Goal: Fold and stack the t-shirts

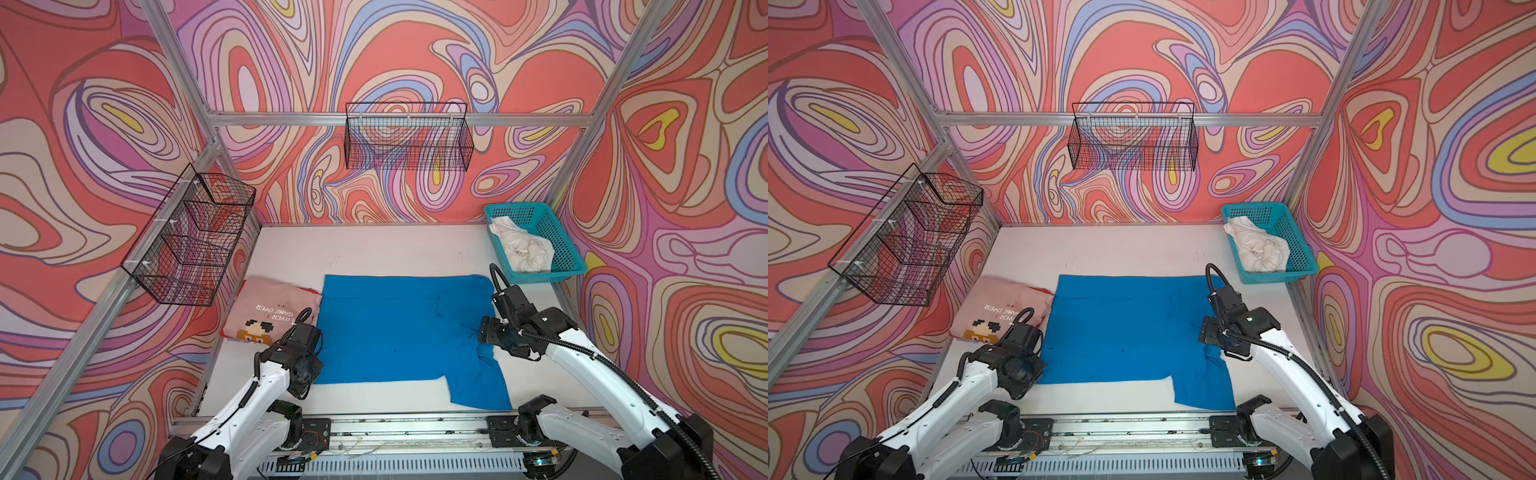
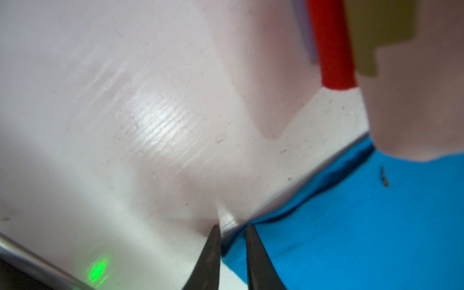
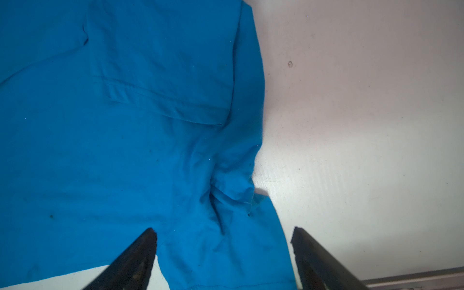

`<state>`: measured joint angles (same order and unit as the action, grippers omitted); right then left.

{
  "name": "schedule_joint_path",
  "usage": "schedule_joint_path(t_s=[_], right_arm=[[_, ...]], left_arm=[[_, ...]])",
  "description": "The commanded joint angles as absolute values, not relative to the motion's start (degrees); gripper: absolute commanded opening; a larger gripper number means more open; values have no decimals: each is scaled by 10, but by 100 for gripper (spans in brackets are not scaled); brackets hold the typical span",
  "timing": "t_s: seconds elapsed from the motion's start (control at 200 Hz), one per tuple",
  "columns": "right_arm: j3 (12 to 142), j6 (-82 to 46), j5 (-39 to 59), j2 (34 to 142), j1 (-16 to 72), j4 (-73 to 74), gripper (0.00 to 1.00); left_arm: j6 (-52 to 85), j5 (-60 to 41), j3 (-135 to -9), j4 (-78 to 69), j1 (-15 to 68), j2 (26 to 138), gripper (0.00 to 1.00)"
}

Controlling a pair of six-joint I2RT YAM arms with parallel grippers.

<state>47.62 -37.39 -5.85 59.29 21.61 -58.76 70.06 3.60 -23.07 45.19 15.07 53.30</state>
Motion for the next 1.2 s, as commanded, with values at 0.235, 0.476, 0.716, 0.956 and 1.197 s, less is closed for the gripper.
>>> schedule_joint_path(t_s=[0.235, 0.476, 0.716, 0.956, 1.197], right_arm=[[475, -385, -71, 583, 223, -599, 89], [473, -387, -67, 580, 224, -598, 88], [473, -386, -67, 580, 225, -596, 88], [471, -386, -65, 577, 226, -597, 88], [468, -388, -62, 571, 227, -599, 88]], left_arm=[[691, 21, -206, 443, 161, 565, 36], [692, 25, -214, 459, 174, 573, 38], [696, 36, -218, 463, 196, 580, 27], [702, 37, -227, 463, 215, 599, 23], [710, 36, -231, 458, 232, 615, 14]])
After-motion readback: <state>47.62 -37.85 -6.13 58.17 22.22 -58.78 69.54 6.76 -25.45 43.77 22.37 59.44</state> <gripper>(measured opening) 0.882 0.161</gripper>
